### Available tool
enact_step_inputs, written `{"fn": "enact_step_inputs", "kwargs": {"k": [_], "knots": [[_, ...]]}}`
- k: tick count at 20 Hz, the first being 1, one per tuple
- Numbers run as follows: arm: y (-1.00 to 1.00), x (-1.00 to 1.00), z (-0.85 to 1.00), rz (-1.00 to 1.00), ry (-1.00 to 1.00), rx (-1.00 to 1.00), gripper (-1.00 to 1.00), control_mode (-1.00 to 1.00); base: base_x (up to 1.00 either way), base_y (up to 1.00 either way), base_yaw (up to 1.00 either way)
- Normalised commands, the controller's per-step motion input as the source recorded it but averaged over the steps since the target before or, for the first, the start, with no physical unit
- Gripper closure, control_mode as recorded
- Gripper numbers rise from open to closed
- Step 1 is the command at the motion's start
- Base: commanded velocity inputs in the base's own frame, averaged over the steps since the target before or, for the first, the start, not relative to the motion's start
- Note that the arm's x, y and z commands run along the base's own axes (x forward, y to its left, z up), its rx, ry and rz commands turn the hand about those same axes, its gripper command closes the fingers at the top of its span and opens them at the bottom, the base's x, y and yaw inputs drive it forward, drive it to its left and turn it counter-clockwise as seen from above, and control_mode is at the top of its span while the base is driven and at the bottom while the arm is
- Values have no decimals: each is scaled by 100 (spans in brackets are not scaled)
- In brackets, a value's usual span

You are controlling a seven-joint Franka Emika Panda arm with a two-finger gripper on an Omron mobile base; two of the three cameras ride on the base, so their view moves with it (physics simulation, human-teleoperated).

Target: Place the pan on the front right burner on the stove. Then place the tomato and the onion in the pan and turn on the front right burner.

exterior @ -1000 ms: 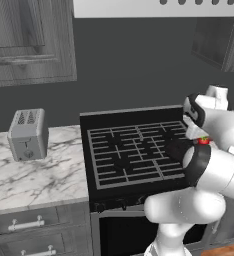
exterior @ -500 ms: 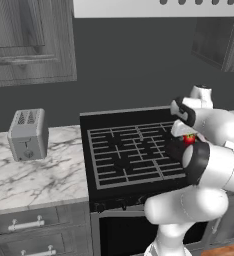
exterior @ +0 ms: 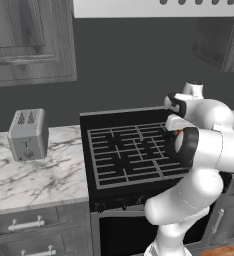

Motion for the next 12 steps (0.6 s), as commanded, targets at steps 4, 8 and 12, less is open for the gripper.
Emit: {"fn": "enact_step_inputs", "kwargs": {"k": [4, 8, 12], "knots": [[0, 44, 0, 0, 0, 0, 100, -100, 0, 0, 0], [-4, 47, -12, -2, 0, 0, 100, -100, 0, 0, 0], [-20, 9, -19, -2, 1, 0, 100, -100, 0, 0, 0]]}}
